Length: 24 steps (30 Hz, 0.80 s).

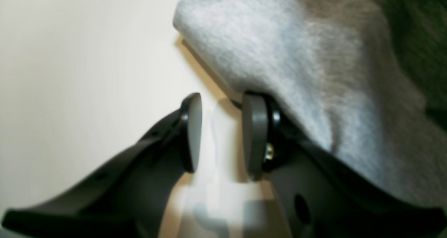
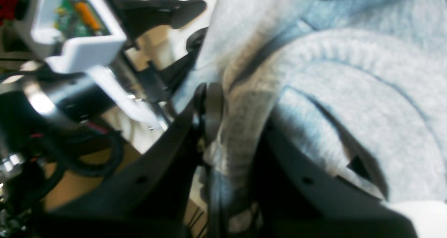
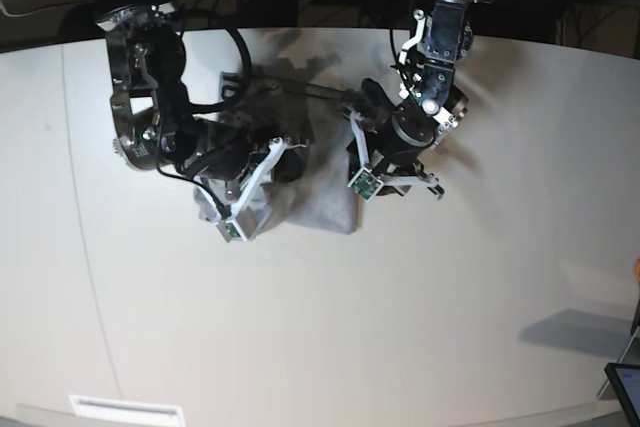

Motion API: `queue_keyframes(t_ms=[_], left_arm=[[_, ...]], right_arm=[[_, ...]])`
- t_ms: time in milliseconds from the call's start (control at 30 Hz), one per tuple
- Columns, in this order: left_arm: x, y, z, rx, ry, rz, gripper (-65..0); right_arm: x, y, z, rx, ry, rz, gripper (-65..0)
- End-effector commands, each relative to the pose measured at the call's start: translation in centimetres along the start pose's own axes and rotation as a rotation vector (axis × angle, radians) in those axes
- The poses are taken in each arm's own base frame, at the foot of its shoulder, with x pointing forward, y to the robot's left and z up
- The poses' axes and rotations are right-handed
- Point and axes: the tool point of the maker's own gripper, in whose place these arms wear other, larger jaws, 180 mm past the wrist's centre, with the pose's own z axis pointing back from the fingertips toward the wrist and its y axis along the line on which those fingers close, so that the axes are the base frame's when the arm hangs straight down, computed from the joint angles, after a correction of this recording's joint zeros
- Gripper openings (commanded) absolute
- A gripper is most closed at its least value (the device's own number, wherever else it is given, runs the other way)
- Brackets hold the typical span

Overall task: Fold the T-shirt properly
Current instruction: 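Fold both ends inward toward the middle with both grippers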

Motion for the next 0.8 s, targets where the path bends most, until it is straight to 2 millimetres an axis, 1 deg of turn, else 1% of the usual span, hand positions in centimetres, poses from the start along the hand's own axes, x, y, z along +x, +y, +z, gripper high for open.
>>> queue_keyframes(t_ms=[0, 100, 133, 167, 233, 300, 333, 400, 500, 567, 667, 767], left_arm=[[-6.3, -3.1, 0.7, -0.112, 0.256, -0.071, -43.2], [-6.3, -3.0, 0.7, -0.109, 0.256, -0.071, -43.2], [-6.3, -2.9, 0.7, -0.108, 0.255, -0.072, -43.2], [-6.3, -2.8, 0.7, -0.106, 0.255, -0.073, -43.2], [-6.2, -2.8, 0.7, -0.105, 0.254, -0.074, -43.2], [-6.2, -2.8, 0.7, -0.105, 0.254, -0.074, -43.2], [-6.2, -2.7, 0.7, -0.103, 0.253, -0.073, -43.2], [-6.1, -2.6, 0.6, -0.102, 0.252, -0.073, -43.2], [-5.8, -2.2, 0.5, -0.095, 0.247, -0.077, -43.2], [-6.1, -1.6, 0.6, -0.086, 0.253, -0.087, -43.2], [-6.2, -1.1, 0.7, -0.077, 0.257, -0.088, -43.2], [-7.4, 1.1, 1.3, -0.028, 0.281, -0.056, -43.2]], right_arm=[[1.2, 0.3, 0.2, -0.002, -0.038, 0.013, -64.7], [1.1, 0.0, 0.1, -0.028, -0.038, 0.019, -63.8], [1.1, 0.0, 0.1, -0.030, -0.038, 0.018, -61.8], [1.1, 0.0, 0.1, -0.029, -0.037, 0.016, -58.3], [0.6, 0.0, 0.0, -0.027, -0.028, 0.008, -48.8], [0.3, 0.1, -0.1, -0.024, -0.023, 0.002, -41.6], [0.1, 0.1, -0.1, -0.024, -0.019, -0.001, -38.3], [-0.2, 0.2, -0.2, -0.019, -0.013, -0.004, -34.5], [-0.5, 1.6, -0.2, 0.037, -0.001, -0.021, -32.2], [-0.5, 2.8, -0.2, 0.102, 0.008, -0.037, -32.4], [0.3, 4.1, 0.2, 0.166, -0.008, -0.038, -32.2], [0.3, 4.8, 0.5, 0.203, -0.001, -0.042, -32.2]])
